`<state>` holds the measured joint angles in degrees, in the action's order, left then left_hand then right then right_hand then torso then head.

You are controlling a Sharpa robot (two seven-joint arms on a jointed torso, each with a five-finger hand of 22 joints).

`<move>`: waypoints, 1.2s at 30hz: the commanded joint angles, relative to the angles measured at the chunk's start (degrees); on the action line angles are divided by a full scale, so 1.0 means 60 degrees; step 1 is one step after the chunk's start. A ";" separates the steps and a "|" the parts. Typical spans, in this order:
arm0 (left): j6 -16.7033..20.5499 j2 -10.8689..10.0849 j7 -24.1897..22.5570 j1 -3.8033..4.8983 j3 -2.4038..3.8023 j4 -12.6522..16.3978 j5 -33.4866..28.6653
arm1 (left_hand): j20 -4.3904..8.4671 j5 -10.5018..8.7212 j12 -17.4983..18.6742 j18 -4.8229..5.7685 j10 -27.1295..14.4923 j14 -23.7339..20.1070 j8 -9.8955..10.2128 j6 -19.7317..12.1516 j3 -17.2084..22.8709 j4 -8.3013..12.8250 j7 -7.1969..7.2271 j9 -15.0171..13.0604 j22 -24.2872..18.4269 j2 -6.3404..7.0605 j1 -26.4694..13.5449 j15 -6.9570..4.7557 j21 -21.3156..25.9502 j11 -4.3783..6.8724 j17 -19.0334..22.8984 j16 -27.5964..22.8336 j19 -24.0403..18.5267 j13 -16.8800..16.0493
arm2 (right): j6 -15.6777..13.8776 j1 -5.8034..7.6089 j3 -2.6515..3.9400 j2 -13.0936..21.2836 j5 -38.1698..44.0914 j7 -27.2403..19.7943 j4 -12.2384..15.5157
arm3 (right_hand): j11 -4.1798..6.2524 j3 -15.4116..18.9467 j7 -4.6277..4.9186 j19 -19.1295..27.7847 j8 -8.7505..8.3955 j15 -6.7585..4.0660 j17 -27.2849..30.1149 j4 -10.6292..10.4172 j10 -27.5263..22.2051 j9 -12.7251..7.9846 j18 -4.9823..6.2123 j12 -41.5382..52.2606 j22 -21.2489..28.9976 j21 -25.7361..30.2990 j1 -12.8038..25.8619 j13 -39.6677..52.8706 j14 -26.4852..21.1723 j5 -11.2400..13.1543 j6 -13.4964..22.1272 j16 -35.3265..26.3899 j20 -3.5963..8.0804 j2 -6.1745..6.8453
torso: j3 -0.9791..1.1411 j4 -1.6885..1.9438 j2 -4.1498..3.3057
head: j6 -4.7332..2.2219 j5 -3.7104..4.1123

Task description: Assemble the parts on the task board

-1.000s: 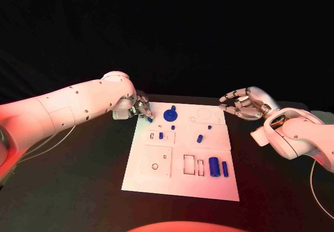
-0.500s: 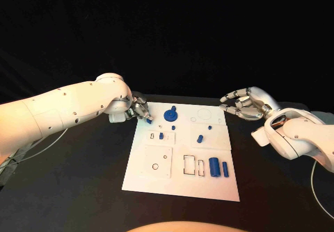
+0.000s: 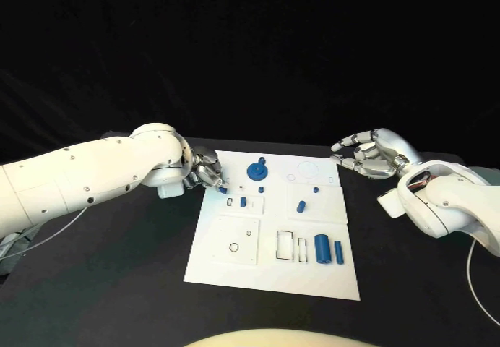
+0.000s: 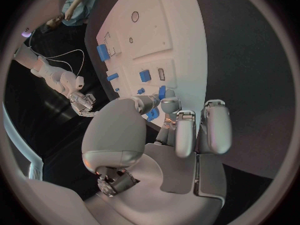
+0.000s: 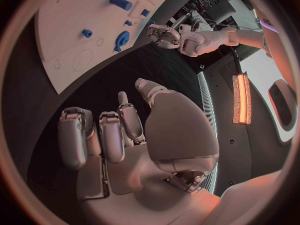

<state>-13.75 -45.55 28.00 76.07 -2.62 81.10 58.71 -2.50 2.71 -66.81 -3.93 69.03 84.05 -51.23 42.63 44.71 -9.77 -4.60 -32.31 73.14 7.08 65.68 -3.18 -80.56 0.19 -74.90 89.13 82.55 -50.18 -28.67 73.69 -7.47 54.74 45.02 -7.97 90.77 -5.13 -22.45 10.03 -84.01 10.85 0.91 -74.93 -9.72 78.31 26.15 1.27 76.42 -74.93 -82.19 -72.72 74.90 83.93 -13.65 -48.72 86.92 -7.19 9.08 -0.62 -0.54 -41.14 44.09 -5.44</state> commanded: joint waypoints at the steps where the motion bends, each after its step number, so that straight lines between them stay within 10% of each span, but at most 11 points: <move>1: 0.0611 -0.0008 -0.0272 -0.0078 0.0007 0.0134 0.0573 | -0.0002 0.0056 -0.0049 0.0064 0.0090 0.0940 -0.0058 0.0035 0.1591 0.1501 0.0049 -0.0714 0.0040 0.0078 -0.0005 -0.0071 -0.0050 -0.0016 -0.2357 0.0038 0.0068 -0.0044 | 0.0126 -0.0014 0.0000 -0.0001 0.0011 -0.0082 0.0006 | 0.0050 0.0012 -0.0042 -0.0020 0.0054 -0.0049 -0.0894 -0.0049 0.0006 -0.0011 0.0170 -0.0017 -0.1536 0.0065 0.0087 0.0158 0.0641 -0.0052 0.0010 -0.0046 0.0075 0.0009 | -0.0001 0.0005 0.0003 | 0.0012 -0.0046; 11: 0.0772 0.0055 -0.0342 -0.0349 0.0002 0.0464 0.1031 | 0.0007 0.0058 -0.0093 0.0072 0.0159 0.0940 -0.0065 0.0077 0.1646 0.1514 0.0064 -0.0715 0.0083 0.0108 -0.0030 -0.0085 -0.0076 -0.0001 -0.2354 0.0036 0.0090 -0.0110 | 0.0141 -0.0044 0.0000 -0.0028 0.0010 -0.0088 -0.0007 | 0.0049 0.0014 -0.0042 -0.0024 0.0061 -0.0049 -0.0895 -0.0078 0.0008 -0.0015 0.0169 -0.0016 -0.1539 0.0063 0.0117 0.0158 0.0642 -0.0056 0.0014 -0.0048 0.0076 -0.0004 | 0.0007 -0.0046 -0.0028 | 0.0051 -0.0068; 36: -0.0035 0.0056 0.0008 -0.0395 -0.0003 0.0662 0.1319 | 0.0040 0.0162 -0.0201 0.0075 0.0341 0.0940 -0.0096 0.0200 0.1821 0.1577 0.0114 -0.0727 0.0105 0.0253 -0.0138 -0.0128 -0.0091 0.0047 -0.2353 0.0036 0.0103 -0.0276 | 0.0145 -0.0054 0.0000 -0.0034 0.0011 -0.0094 -0.0003 | 0.0049 0.0014 -0.0042 -0.0024 0.0061 -0.0049 -0.0895 -0.0078 0.0008 -0.0015 0.0169 -0.0016 -0.1539 0.0063 0.0117 0.0158 0.0642 -0.0056 0.0014 -0.0048 0.0076 -0.0004 | 0.0013 -0.0022 -0.0012 | 0.0098 -0.0078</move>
<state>-12.43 -45.30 27.70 73.71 -2.65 84.96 65.69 -2.36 3.51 -67.68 -3.93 70.60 84.04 -51.50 43.28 45.63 -10.10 -4.36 -36.48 73.74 8.17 64.66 -3.58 -80.92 0.51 -74.90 89.13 82.83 -51.80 -28.58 73.40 -7.47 54.58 44.92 -8.02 90.71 -5.13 -22.29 10.03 -84.01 10.85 0.91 -74.91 -9.88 78.31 26.11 1.27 76.42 -74.90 -82.19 -72.72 74.93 83.93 -13.65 -48.72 86.92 -7.19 9.08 -0.53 -0.68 -41.21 44.71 -5.91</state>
